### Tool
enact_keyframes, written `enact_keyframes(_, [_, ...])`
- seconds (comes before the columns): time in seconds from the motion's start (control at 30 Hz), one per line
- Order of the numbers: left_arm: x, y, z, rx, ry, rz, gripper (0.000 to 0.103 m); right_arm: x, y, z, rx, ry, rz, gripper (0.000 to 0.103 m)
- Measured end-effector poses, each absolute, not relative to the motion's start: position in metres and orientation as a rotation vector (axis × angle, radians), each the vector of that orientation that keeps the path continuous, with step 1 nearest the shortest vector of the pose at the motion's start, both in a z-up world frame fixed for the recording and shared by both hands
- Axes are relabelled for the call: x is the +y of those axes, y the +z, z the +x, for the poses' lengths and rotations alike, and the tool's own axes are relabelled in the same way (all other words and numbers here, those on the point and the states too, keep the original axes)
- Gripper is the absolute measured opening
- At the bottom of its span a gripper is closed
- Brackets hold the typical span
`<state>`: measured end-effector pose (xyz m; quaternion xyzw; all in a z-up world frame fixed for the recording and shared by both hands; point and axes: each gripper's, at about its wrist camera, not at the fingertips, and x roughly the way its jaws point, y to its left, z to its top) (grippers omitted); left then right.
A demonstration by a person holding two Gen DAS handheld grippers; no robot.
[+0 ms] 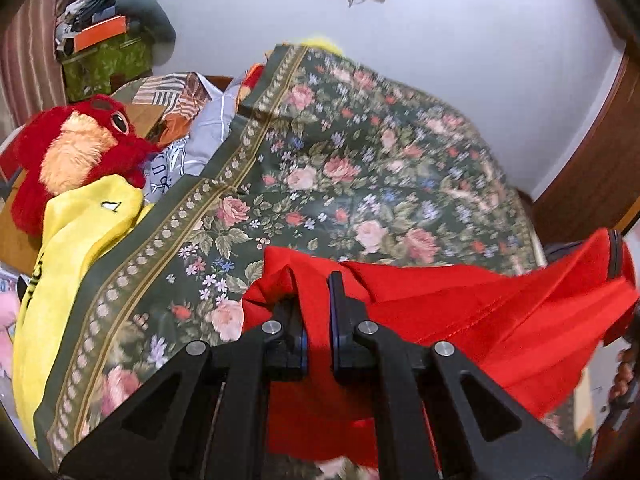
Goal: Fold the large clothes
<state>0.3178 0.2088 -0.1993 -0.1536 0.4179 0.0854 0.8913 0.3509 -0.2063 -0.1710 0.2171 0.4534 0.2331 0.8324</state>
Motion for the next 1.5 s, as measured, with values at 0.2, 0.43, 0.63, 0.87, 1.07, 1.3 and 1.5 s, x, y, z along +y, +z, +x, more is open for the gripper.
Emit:
enact_keyframes(0.2, [0.207,-0.243,0.346,0.953,0.196,-0.294,0.007,-0.216,-0.201,0.375,1.047,0.455,0.520,0.020])
enact_keyframes(0.43, [0.210,-0.274,0.352,1.031,0.237,-0.256,0.009,-0.263,-0.192,0.378,1.010,0.301,0.532,0.023])
enact_keyframes(0.63, [0.211,-0.241,0.344,1.009,0.182,-0.301,0.018,-0.261,-0.176,0.356,1.003,0.282,0.394,0.023])
enact_keyframes(0.87, [0.208,-0.179,0.325,0.890,0.110,-0.377,0.032,-0.202,-0.164,0.337,0.983,0.395,0.240,0.031])
enact_keyframes(1.07, [0.199,-0.152,0.309,0.832,0.119,-0.328,0.040,-0.136,-0.163,0.319,0.971,0.538,0.103,0.043])
enact_keyframes(1.3, [0.180,-0.143,0.301,0.806,0.068,-0.269,0.058,-0.084,-0.190,0.307,1.021,0.625,-0.002,0.053])
enact_keyframes(1.5, [0.144,-0.206,0.313,0.992,-0.034,-0.246,0.058,-0.077,-0.208,0.304,1.042,0.587,-0.079,0.074])
